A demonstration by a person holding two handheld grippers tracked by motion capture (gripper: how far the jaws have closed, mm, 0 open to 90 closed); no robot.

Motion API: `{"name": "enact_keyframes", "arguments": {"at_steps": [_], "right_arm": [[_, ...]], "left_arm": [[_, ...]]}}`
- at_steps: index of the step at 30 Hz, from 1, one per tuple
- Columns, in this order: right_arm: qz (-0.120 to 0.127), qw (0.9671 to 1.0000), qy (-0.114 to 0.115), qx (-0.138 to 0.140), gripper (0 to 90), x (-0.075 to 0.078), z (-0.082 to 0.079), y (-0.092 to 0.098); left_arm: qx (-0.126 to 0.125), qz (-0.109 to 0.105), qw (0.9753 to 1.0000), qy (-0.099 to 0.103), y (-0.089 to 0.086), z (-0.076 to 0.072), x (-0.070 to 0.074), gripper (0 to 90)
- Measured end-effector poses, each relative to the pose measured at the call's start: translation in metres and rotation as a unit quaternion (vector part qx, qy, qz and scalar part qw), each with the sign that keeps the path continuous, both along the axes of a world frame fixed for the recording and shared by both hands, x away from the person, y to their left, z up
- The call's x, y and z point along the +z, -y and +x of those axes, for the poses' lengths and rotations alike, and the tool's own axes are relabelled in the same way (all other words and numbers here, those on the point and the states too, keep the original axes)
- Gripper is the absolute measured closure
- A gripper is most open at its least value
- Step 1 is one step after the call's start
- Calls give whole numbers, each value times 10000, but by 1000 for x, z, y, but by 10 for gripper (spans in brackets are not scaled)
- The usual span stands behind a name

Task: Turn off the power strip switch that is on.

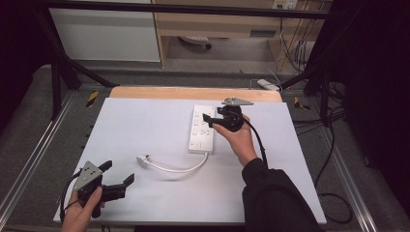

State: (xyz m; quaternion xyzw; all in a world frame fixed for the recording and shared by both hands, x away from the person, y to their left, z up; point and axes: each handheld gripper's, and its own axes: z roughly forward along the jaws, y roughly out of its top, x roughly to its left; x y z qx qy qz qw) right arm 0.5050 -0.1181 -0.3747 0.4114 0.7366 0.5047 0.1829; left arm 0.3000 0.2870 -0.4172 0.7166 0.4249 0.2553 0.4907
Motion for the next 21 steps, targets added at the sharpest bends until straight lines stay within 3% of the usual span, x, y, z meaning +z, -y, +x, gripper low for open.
{"name": "enact_keyframes", "arguments": {"at_steps": [9, 18, 21], "right_arm": [[87, 9998, 155, -123, 60, 19, -27, 29], [68, 9985, 494, -226, 42, 29, -55, 61], [102, 9983, 503, -284, 44, 29, -63, 73]], "left_arm": [[40, 7, 10000, -21, 0, -1, 0, 47], [42, -17, 10000, -49, 0, 0, -1, 47], [60, 10, 10000, -39, -1, 0, -1, 47]]}}
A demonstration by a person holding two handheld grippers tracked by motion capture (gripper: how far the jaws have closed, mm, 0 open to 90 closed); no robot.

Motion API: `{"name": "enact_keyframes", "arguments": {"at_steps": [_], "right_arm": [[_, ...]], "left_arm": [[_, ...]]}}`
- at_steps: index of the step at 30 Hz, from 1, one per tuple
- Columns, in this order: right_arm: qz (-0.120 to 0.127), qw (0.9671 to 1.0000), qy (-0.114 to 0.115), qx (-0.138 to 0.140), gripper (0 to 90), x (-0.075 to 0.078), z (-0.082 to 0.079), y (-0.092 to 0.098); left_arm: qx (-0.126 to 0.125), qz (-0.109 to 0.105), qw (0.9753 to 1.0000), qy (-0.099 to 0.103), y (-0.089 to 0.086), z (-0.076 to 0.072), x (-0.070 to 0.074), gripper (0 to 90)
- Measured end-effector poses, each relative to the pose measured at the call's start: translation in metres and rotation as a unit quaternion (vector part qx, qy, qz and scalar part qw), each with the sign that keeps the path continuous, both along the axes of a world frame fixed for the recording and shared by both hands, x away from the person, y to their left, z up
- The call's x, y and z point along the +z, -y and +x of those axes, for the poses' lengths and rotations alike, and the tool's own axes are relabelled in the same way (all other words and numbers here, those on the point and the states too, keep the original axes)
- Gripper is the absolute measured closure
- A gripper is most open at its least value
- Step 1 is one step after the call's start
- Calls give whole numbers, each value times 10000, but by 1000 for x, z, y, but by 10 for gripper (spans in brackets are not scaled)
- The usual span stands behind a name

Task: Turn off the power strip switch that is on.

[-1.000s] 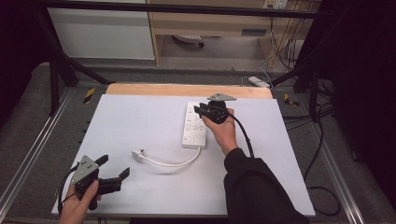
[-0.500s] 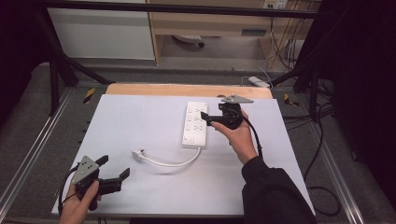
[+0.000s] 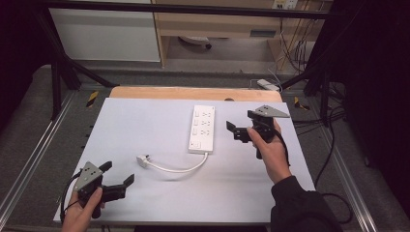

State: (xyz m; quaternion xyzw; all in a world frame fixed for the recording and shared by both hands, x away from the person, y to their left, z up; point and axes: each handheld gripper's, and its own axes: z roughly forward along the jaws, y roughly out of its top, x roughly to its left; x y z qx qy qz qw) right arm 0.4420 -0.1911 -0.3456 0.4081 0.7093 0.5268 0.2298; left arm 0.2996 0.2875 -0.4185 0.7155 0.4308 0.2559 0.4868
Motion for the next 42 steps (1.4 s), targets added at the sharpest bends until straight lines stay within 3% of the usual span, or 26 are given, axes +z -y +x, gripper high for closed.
{"name": "enact_keyframes", "arguments": {"at_steps": [5, 11, 23, 33, 42], "right_arm": [[-9, 9999, 104, -104, 65, -1, -12, 18], [67, 9989, 389, -235, 54, -3, -28, 39], [70, 9964, 722, -443, 26, -17, -55, 66], [136, 9948, 808, -607, 20, -34, -73, 83], [68, 9961, 685, -549, 20, -58, -84, 93]], "left_arm": [[1, 2, 10000, -20, 0, 0, 0, 47], [0, 10, 10000, -9, 0, 0, 0, 47], [16, 12, 10000, -11, 1, -1, 0, 47], [12, -4, 10000, 6, 1, -1, 0, 47], [18, -8, 10000, -4, 2, -2, 0, 47]]}}
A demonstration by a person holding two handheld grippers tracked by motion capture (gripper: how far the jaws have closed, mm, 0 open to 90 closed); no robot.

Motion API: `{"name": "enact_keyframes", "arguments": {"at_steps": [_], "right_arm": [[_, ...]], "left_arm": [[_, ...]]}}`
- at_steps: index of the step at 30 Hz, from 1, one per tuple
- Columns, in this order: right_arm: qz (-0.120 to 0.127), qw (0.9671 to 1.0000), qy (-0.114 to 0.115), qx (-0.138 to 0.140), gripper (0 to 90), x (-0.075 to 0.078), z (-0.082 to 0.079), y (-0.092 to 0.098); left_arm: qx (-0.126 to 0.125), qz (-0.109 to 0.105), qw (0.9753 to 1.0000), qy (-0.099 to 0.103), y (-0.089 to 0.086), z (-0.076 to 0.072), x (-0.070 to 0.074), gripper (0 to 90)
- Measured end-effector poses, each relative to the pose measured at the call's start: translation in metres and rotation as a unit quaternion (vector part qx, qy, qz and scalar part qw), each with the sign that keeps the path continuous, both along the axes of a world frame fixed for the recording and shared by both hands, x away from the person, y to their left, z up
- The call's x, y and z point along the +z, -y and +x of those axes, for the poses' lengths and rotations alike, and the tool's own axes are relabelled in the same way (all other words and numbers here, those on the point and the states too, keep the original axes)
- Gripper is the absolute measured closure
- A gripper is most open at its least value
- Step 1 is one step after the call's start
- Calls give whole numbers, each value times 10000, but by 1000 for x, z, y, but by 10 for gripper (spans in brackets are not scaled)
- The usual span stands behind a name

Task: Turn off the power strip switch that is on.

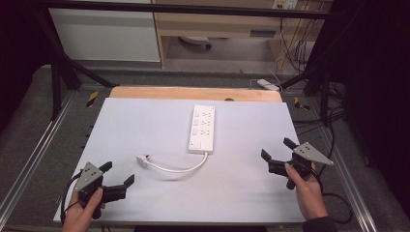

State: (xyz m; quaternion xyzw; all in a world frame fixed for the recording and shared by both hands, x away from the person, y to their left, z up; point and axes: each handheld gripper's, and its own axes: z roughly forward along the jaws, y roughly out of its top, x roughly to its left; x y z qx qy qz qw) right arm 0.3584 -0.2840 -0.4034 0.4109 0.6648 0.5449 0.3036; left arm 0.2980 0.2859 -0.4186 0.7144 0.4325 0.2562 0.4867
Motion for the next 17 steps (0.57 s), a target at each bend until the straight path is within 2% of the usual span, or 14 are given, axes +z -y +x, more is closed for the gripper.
{"name": "enact_keyframes", "arguments": {"at_steps": [8, 14, 17], "right_arm": [[48, 9996, -252, 155, 24, -21, -4, 0], [-10, 9979, -553, 336, 24, -35, -3, -9], [-111, 9970, -711, 282, 27, -39, 0, -11]], "left_arm": [[-3, 5, 10000, 3, 0, 0, 0, 47], [-14, 7, 10000, 18, 0, 0, 0, 47], [-19, 11, 10000, 21, 1, -1, 0, 47]]}}
